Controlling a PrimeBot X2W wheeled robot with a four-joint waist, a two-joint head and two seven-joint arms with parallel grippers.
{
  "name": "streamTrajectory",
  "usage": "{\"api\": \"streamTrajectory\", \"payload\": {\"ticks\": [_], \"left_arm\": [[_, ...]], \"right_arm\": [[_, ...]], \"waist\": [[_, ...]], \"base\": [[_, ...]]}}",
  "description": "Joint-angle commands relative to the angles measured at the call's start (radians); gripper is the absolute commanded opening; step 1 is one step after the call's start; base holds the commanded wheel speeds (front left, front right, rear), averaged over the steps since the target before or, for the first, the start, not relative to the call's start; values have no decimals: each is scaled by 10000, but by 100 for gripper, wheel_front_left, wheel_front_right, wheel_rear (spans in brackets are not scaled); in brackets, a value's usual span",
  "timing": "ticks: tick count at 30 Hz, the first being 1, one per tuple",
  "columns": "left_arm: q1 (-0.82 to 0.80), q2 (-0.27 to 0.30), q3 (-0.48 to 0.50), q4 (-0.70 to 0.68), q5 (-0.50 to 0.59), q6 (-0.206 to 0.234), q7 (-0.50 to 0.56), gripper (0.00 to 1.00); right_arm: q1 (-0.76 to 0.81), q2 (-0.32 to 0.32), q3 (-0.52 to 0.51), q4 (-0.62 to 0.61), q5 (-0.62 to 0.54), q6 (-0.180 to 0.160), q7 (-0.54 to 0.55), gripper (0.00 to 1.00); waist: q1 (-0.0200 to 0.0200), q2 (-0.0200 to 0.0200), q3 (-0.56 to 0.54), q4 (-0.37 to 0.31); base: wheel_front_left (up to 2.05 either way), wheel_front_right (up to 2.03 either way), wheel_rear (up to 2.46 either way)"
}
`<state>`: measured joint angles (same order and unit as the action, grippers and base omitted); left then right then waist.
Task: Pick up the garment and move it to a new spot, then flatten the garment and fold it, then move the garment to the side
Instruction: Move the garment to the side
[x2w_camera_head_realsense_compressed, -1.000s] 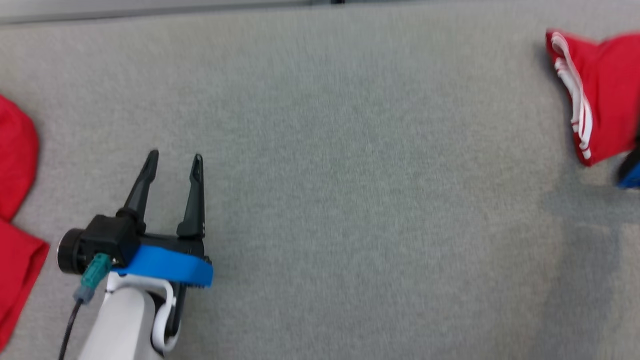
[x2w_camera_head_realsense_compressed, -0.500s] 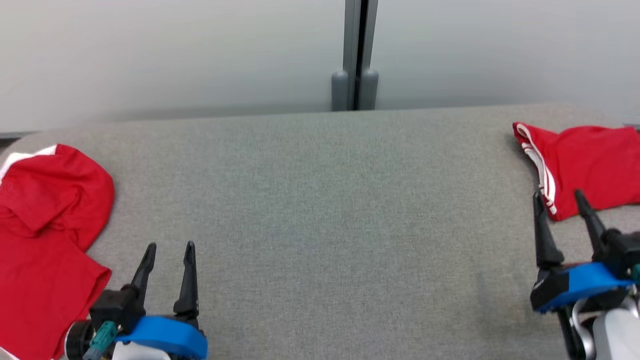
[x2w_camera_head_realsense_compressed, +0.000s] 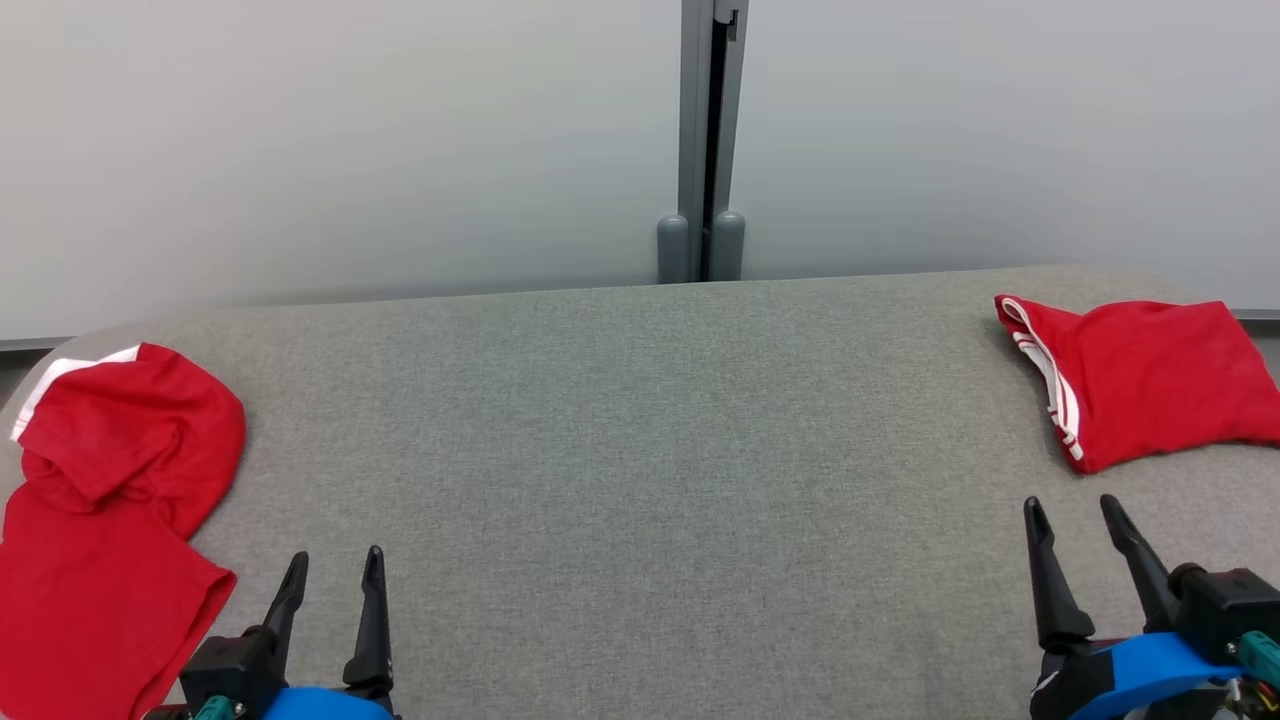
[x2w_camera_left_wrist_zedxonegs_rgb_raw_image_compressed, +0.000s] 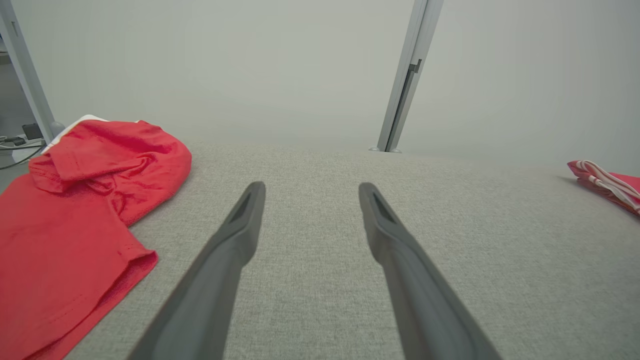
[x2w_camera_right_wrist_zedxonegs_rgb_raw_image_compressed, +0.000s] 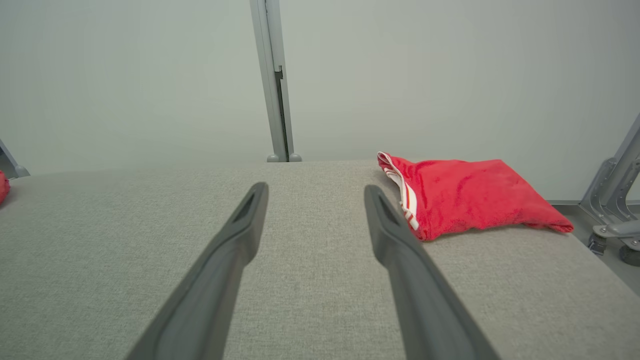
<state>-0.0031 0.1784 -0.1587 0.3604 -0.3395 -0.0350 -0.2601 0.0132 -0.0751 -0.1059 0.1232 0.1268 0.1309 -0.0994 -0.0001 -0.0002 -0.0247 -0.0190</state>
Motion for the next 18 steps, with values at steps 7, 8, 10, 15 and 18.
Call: {"api": "streamTrajectory", "payload": {"ticks": [7,8,10,15,18], "left_arm": [[186,17,140,108,-92,56,-58,100],[178,1,138,124,-89,51,-58,100],[169,-25,148,144,-98,57,-54,100],[240,-52,178,93,-97,131,-55,100],[275,-45,206,56,-122,167,-56,100]], "right_arm": [[66,152,262,109,111,-2,-74,100],[49,162,276,132,108,-2,-83,100],[37,167,301,191,51,-2,-91,100],[59,181,233,276,-31,-2,-129,100],[66,185,230,301,-17,-2,-148,100]], "waist": [[1,2,-32,-140],[1,2,-37,-133],[1,2,-52,-113],[1,2,-80,-84],[1,2,-88,-87]], "base": [[0,0,0],[0,0,0],[0,0,0],[0,0,0],[0,0,0]]}}
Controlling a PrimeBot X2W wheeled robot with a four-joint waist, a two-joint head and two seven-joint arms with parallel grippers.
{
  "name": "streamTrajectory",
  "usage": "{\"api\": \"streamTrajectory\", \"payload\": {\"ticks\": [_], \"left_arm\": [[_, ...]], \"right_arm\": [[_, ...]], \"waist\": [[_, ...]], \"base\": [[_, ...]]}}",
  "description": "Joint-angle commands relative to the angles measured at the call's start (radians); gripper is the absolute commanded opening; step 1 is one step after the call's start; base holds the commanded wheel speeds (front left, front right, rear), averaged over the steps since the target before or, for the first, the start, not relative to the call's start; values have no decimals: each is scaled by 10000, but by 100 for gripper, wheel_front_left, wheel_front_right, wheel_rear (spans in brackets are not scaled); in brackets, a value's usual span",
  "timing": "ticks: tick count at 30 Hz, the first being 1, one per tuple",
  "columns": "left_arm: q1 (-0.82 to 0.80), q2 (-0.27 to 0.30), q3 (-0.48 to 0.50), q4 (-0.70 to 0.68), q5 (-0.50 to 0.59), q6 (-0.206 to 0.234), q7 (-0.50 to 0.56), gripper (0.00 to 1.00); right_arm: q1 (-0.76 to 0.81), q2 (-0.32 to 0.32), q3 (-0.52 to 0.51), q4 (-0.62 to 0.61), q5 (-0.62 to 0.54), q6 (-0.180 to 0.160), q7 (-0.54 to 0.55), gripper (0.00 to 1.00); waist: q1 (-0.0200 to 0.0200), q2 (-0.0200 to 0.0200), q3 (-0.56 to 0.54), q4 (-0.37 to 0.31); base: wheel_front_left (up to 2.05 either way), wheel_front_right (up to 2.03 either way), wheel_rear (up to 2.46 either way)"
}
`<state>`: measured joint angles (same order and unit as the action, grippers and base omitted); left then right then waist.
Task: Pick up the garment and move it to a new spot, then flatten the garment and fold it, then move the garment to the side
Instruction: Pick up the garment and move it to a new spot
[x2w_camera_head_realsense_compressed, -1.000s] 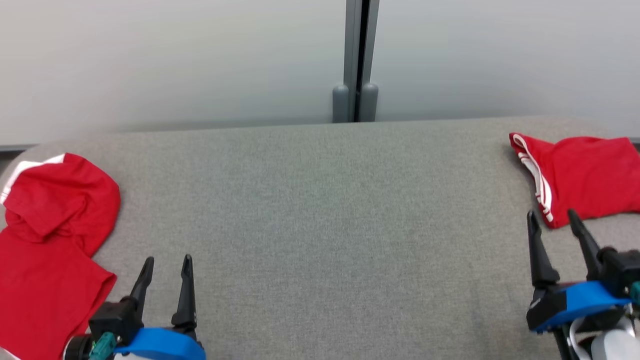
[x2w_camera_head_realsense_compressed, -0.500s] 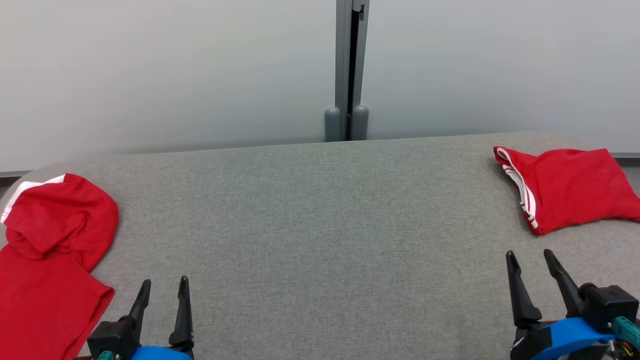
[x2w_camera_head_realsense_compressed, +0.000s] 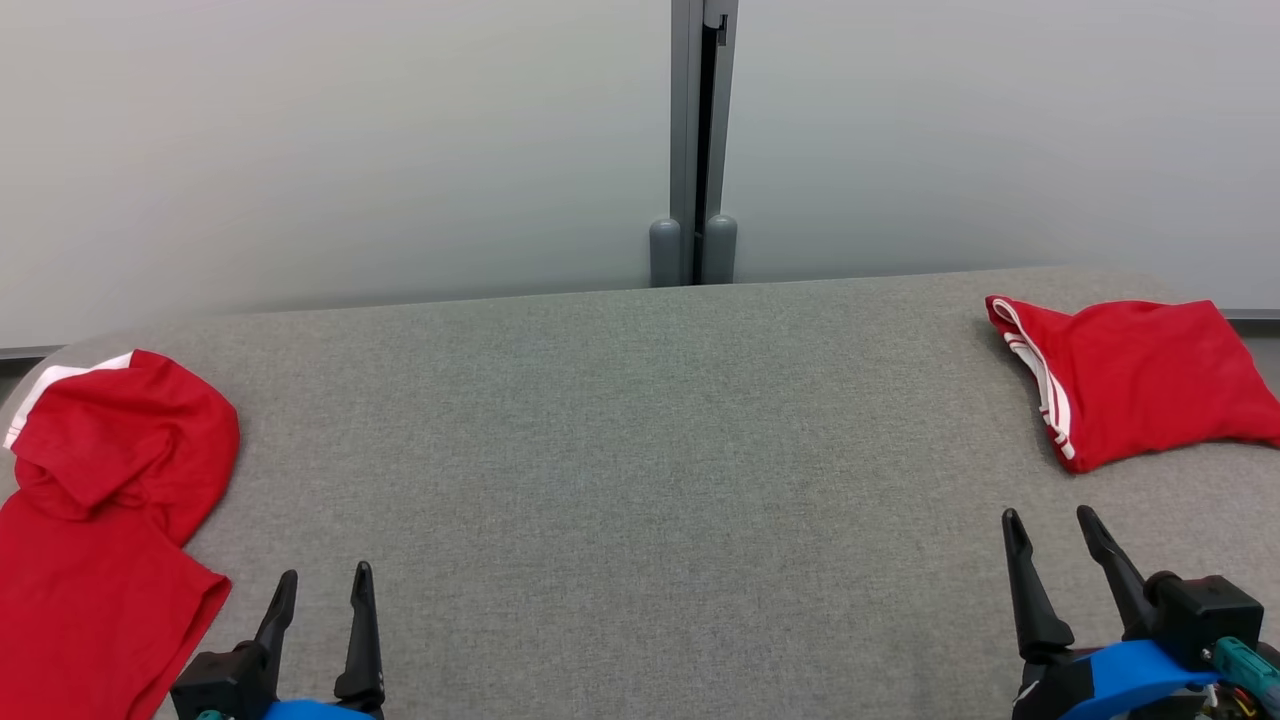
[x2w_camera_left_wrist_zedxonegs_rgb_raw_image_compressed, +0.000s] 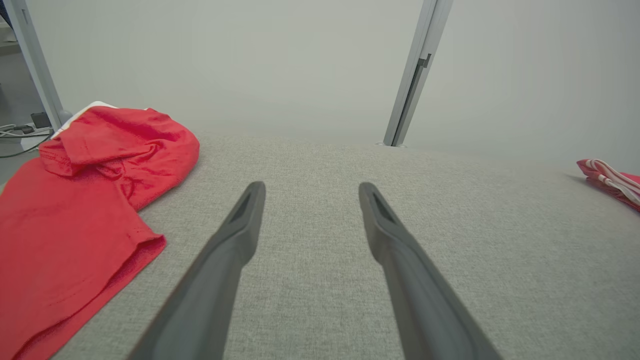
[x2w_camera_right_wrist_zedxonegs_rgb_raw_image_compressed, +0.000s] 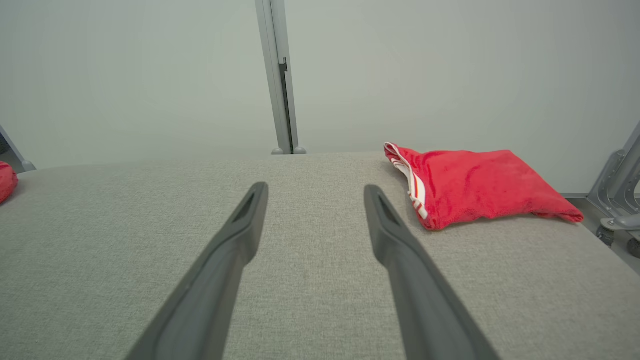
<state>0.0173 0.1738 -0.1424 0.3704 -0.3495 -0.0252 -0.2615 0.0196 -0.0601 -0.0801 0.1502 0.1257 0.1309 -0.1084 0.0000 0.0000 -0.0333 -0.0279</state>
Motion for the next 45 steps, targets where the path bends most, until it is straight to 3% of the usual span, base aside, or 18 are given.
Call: {"api": "streamTrajectory", "payload": {"ticks": [1,10,30,39,45], "left_arm": [[91,1,55,-51,-26,70,-43,100],[59,89,81,-171,-57,113,-44,100],[381,508,186,-802,-162,402,202,100],[450,633,188,-941,-259,403,251,100],[623,578,118,-1313,-197,645,404,100]], "right_arm": [[11,37,-41,37,-4,-2,-69,100],[245,77,-164,91,66,0,-86,100],[158,90,225,376,348,0,-409,100],[64,88,396,582,517,0,-533,100],[10,89,384,660,493,0,-554,100]], "waist": [[0,0,-5,8],[0,0,20,510],[0,0,67,3183],[0,0,98,3713],[0,0,86,3800]], "base": [[0,0,0],[0,0,0],[0,0,0],[0,0,0],[0,0,0]]}}
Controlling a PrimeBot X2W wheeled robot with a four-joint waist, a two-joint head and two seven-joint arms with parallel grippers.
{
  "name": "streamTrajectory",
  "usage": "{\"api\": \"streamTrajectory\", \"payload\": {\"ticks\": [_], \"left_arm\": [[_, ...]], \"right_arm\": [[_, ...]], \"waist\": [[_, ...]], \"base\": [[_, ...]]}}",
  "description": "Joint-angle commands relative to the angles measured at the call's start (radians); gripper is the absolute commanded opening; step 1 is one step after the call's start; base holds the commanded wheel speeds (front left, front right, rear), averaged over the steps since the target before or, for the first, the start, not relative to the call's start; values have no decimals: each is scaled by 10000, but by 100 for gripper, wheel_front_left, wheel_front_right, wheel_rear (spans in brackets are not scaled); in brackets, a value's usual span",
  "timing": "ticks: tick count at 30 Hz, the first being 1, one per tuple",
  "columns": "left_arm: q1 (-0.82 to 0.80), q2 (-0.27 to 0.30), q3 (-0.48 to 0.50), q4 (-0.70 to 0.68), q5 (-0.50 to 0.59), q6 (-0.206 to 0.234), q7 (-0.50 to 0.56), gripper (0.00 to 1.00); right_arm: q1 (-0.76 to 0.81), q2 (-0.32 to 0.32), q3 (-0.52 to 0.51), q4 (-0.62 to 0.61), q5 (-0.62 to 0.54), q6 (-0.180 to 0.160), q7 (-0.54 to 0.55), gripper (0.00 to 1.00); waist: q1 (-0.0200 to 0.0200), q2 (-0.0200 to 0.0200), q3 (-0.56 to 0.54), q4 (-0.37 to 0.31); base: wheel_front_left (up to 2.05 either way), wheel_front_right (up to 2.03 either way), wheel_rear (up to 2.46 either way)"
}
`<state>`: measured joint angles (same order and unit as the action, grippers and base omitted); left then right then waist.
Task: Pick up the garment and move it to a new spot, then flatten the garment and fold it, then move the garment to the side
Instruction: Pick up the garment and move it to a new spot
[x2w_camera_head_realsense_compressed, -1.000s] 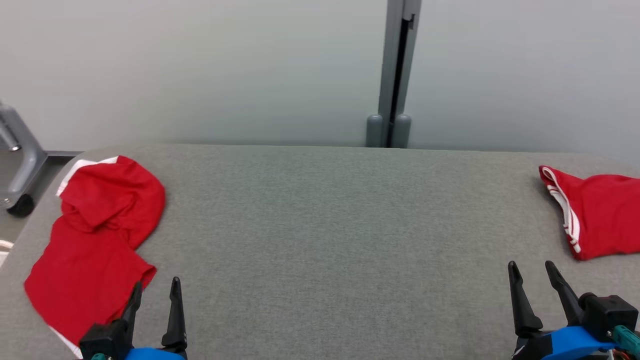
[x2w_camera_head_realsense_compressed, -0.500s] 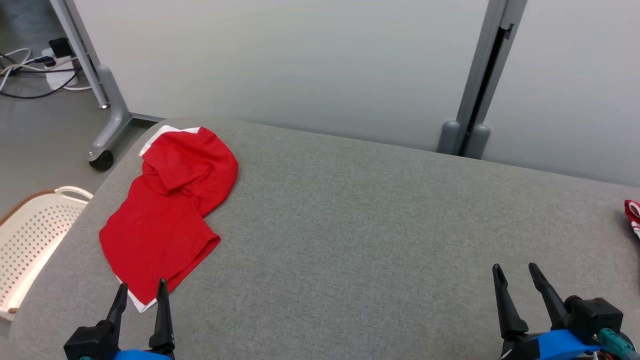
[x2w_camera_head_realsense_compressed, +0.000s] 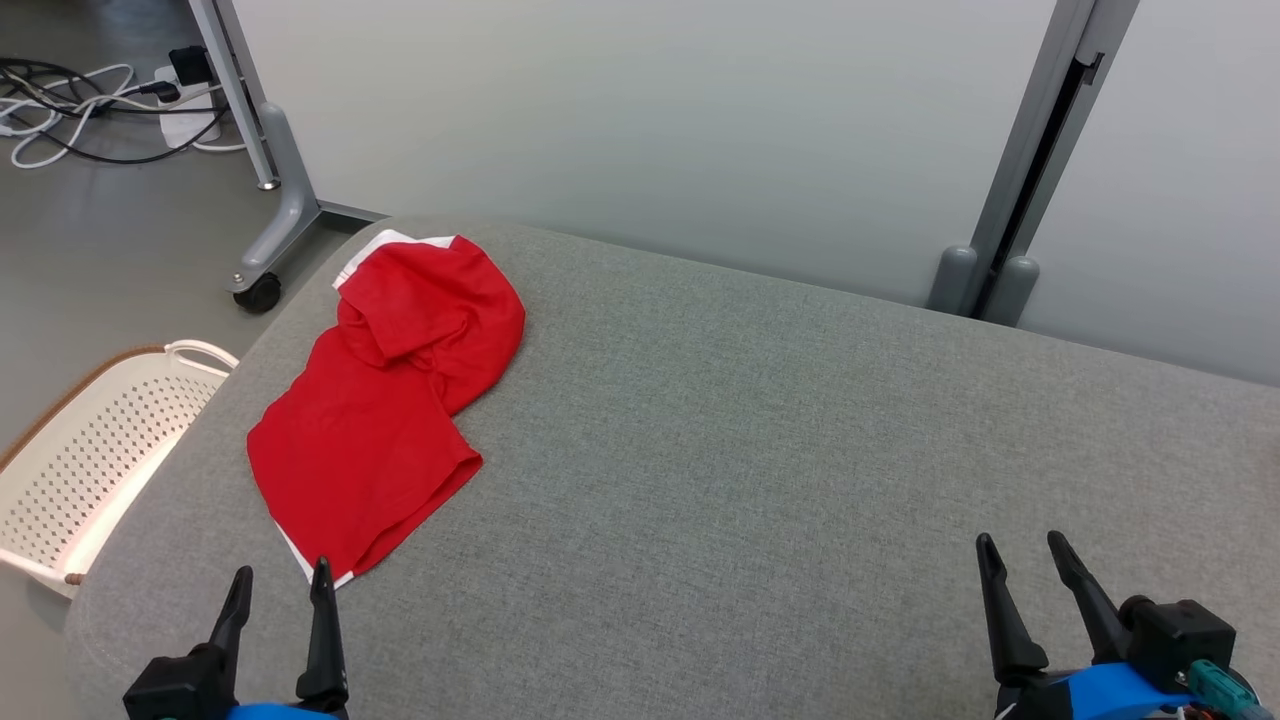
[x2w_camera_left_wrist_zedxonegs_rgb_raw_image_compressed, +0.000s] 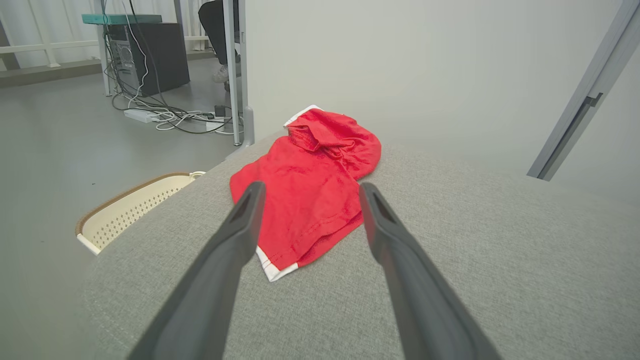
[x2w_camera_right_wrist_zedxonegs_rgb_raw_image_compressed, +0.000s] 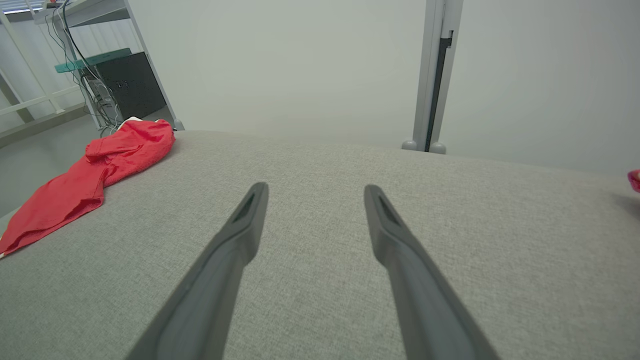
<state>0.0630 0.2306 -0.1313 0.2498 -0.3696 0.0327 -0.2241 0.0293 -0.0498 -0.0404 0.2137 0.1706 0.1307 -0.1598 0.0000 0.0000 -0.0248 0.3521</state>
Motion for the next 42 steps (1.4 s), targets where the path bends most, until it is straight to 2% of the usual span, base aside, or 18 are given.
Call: {"api": "streamTrajectory", "payload": {"ticks": [1,9,15,18,24,28,34,41,42], "left_arm": [[184,12,-1,-166,3,106,70,100],[50,57,42,-144,-198,-30,15,100],[-315,126,214,-715,-475,-37,207,100],[-623,315,517,-1422,-662,49,402,100],[-1483,1104,1213,-2091,-865,287,1199,100],[-2415,1472,1661,-1548,-1272,356,1833,100],[-3891,2057,2027,54,-1691,461,2875,100],[-5308,2576,2648,1692,-2508,594,3921,100],[-5697,2719,2853,2087,-2778,570,4150,100]], "right_arm": [[-97,-15,-16,26,41,2,-44,100],[-117,-14,16,34,97,2,21,100],[-128,-14,54,-28,121,2,32,100],[-254,-16,137,-128,93,2,33,100],[-442,-17,366,-329,98,2,71,100],[-691,-15,595,-613,-147,2,168,100],[-1201,-136,853,-1330,-548,2,46,100],[-1767,-494,996,-2482,-852,2,185,100],[-1941,-613,987,-2846,-877,2,249,100]], "waist": [[0,0,7,-3],[0,0,46,0],[0,0,164,-41],[0,0,340,-172],[0,0,801,-635],[0,0,1340,-1052],[0,0,2500,-1761],[0,0,4223,-2523],[0,0,4763,-2678]], "base": [[0,0,0],[0,0,0],[0,0,0],[0,0,0],[0,0,0],[0,0,0],[0,0,0],[0,0,0],[0,0,0]]}}
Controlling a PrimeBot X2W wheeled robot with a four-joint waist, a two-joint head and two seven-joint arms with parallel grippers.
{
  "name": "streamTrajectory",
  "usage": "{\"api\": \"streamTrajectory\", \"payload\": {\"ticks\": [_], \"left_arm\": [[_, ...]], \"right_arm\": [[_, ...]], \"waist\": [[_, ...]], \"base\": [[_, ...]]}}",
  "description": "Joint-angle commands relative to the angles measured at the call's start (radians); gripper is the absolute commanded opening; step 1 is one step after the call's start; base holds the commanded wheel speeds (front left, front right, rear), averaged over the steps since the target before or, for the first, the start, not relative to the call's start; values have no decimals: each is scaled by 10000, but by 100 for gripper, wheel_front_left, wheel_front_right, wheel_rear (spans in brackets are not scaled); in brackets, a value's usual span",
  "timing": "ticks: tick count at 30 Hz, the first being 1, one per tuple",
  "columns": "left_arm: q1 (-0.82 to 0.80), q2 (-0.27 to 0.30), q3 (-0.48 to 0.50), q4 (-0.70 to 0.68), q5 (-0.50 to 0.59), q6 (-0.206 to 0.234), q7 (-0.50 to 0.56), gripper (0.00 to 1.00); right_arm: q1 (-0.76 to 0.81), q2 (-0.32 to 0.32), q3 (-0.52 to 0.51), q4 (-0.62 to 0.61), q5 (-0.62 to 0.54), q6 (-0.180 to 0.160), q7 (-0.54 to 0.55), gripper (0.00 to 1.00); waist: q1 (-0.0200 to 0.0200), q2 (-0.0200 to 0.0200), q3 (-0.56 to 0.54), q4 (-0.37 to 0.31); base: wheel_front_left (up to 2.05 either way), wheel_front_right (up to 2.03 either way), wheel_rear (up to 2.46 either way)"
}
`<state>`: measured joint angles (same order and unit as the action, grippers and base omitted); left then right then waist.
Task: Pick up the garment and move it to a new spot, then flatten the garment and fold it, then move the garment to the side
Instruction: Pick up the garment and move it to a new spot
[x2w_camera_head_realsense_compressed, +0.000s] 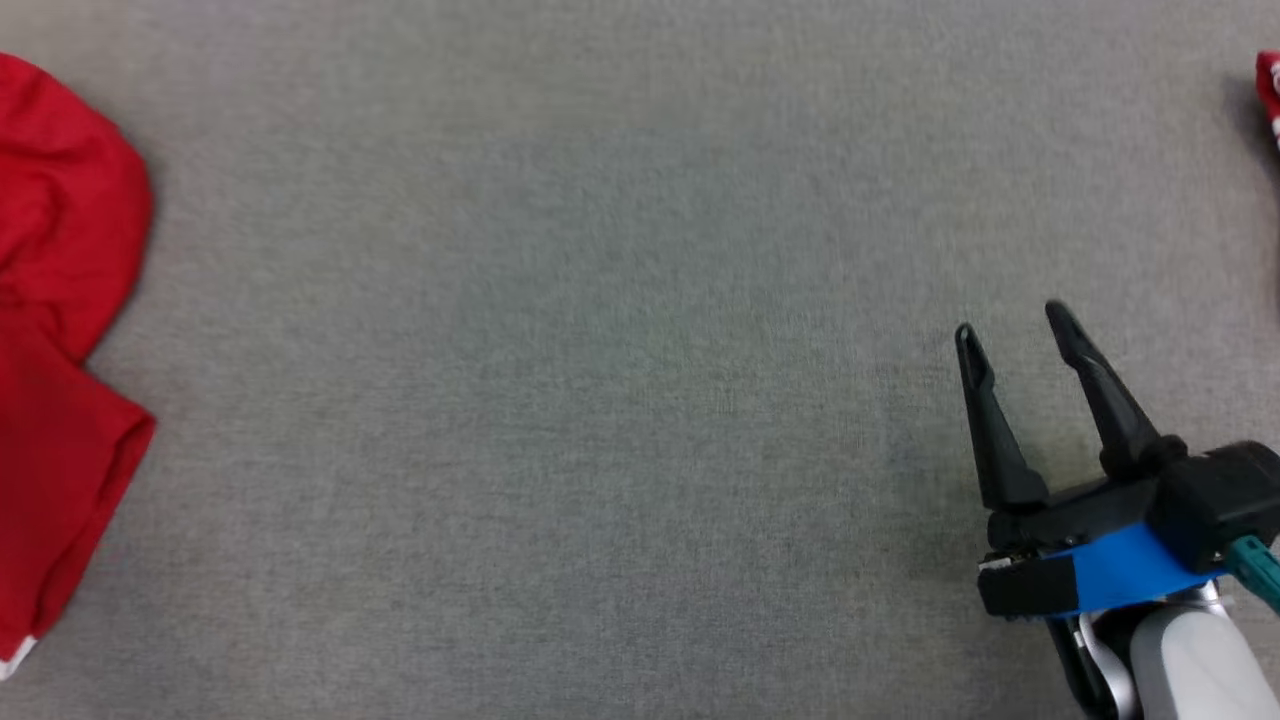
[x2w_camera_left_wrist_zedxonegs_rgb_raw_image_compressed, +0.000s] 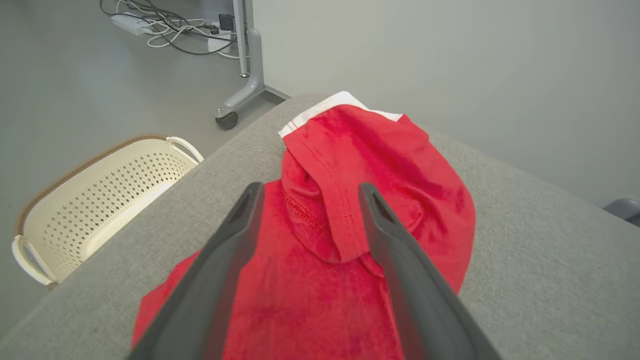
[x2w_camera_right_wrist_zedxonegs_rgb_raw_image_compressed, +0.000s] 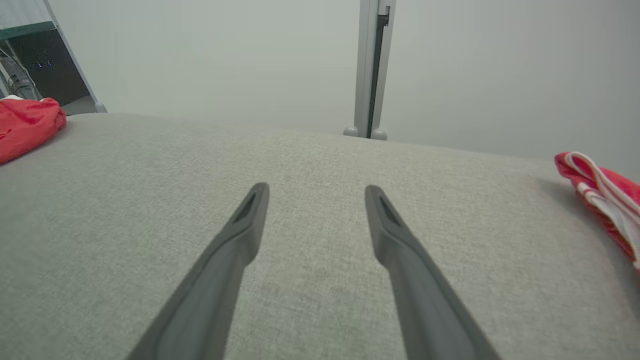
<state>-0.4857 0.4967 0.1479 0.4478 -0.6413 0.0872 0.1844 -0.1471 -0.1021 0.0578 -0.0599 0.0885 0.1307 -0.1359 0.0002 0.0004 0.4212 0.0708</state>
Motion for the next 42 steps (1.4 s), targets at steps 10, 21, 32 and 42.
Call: {"api": "streamTrajectory", "payload": {"ticks": [10,21,32,42], "left_arm": [[-1122,-370,465,1851,-1517,377,2375,100],[-915,-372,422,2012,-1887,1,2877,0],[-1281,591,232,154,-1532,-628,2665,0],[-2294,629,-931,-2157,-1217,-1216,3328,0]], "right_arm": [[-252,-365,-114,-1222,-116,2,316,100],[-191,-128,-107,-816,3,2,61,100],[14,243,55,336,421,2,-470,100],[400,486,84,1126,710,2,-872,100]], "waist": [[-2,-4,1572,-249],[-2,-4,946,-384],[-2,-4,-1115,-357],[-2,-4,-2849,-835]], "base": [[0,0,0],[0,0,0],[0,0,0],[0,0,0]]}}
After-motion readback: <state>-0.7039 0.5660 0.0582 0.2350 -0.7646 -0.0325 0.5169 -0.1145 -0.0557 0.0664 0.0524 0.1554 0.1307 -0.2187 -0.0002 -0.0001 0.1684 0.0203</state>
